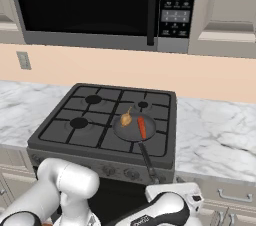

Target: Put the onion and carrot in the pan. Then turn on the front right burner and set the heat to medium.

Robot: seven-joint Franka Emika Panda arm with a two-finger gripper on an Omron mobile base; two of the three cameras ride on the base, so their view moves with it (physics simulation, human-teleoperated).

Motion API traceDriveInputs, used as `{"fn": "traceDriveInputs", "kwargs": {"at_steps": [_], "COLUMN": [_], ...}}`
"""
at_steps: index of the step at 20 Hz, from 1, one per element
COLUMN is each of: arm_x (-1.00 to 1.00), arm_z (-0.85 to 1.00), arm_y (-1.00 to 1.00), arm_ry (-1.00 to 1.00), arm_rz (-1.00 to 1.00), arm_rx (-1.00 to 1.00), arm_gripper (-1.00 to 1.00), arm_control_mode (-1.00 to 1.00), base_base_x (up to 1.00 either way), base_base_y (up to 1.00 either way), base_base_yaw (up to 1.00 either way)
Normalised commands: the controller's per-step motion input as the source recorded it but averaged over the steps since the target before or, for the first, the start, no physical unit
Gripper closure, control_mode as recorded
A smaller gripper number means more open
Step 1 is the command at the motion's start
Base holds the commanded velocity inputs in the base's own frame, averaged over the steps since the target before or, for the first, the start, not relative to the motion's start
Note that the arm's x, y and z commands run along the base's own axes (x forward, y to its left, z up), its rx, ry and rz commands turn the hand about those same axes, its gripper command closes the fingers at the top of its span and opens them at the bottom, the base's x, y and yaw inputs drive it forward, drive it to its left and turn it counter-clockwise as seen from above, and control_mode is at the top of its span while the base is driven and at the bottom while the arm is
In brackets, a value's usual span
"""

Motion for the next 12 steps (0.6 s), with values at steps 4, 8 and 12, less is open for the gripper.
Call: {"fn": "traceDriveInputs", "kwargs": {"at_steps": [4,8,12], "arm_x": [-0.11,0.00,0.19], "arm_z": [-0.36,-0.47,-0.41], "arm_y": [-0.04,0.11,0.24], "arm_ry": [-0.08,0.00,0.00], "arm_rz": [-0.11,-0.12,-0.10], "arm_rx": [0.00,0.00,0.00], "arm_gripper": [-1.00,-1.00,-1.00], "arm_control_mode": [-1.00,-1.00,-1.00], "base_base_x": [0.00,0.00,0.00], "base_base_y": [0.00,0.00,0.00], "base_base_yaw": [0.00,0.00,0.00]}}
